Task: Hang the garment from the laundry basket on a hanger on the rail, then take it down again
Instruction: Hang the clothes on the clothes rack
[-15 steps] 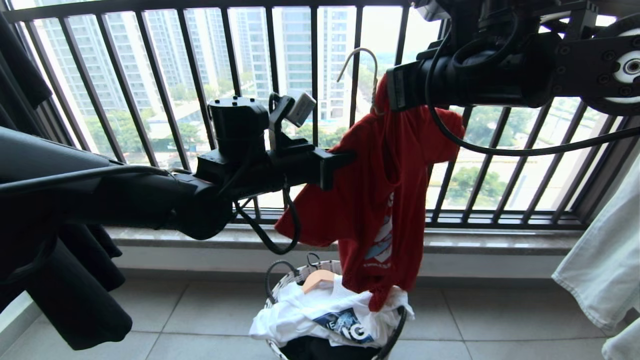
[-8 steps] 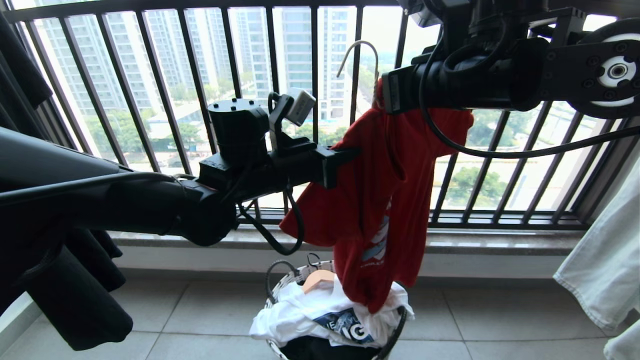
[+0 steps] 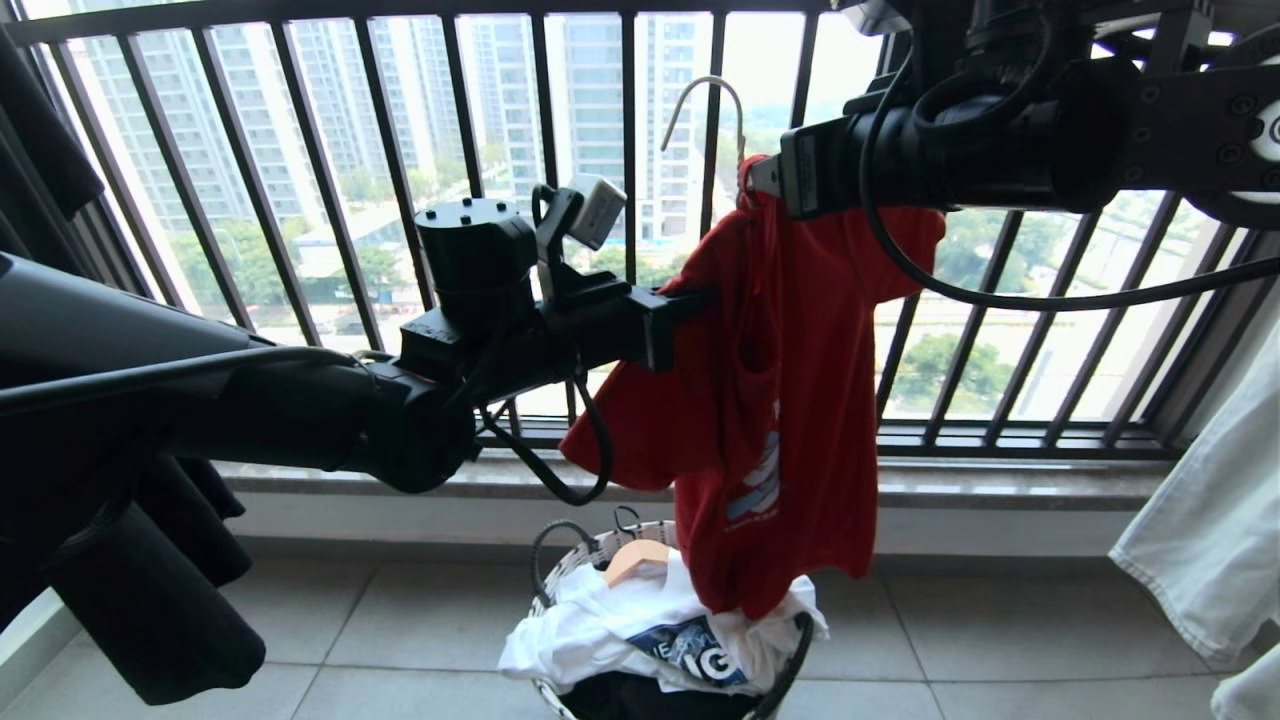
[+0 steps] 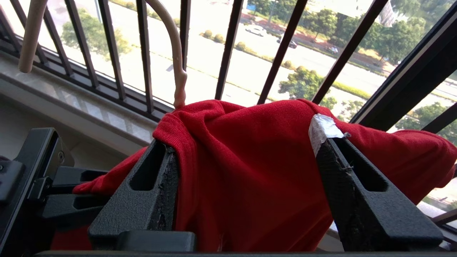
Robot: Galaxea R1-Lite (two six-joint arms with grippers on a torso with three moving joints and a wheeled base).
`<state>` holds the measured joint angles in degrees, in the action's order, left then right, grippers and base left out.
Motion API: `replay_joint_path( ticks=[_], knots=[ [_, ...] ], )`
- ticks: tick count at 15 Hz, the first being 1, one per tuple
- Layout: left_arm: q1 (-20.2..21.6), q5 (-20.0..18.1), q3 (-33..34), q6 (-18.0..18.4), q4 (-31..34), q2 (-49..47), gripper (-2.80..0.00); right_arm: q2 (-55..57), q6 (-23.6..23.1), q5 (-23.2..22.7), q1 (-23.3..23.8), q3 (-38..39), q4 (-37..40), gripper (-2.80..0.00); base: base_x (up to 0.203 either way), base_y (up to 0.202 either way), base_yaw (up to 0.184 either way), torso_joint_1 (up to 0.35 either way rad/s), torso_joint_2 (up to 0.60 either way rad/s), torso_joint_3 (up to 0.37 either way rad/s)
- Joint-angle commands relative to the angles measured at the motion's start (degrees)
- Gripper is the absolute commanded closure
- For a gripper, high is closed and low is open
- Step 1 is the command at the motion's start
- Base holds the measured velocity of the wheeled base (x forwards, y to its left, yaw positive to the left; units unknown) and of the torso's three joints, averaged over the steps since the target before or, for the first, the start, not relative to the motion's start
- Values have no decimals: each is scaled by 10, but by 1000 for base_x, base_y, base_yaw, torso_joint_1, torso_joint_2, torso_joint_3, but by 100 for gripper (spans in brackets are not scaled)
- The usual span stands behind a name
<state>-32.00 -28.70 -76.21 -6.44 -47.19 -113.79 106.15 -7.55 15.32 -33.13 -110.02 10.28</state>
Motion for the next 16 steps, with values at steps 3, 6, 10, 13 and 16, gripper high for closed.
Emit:
replay_joint_path(
  ticks=[3, 6, 10, 13, 16],
  knots=[
    [1, 0, -2, -1, -11, -1, 0, -19, -1, 11, 0, 28, 0, -280, 0, 0, 0, 0, 0, 0],
    [1, 2, -2, -5, -20, -1, 0, -35, -2, 11, 0, 53, -1, -280, 0, 0, 0, 0, 0, 0],
    [1, 8, -3, -7, -20, 2, 0, -46, -2, 11, -1, 74, 0, -280, 0, 0, 0, 0, 0, 0],
    [2, 8, -3, -9, -20, 5, 0, -57, -4, 11, -19, 98, 0, -280, 0, 0, 0, 0, 0, 0],
    [8, 8, -3, -25, -20, 15, 0, -72, -4, 11, -37, 118, 1, -280, 0, 0, 0, 0, 0, 0]
  ],
)
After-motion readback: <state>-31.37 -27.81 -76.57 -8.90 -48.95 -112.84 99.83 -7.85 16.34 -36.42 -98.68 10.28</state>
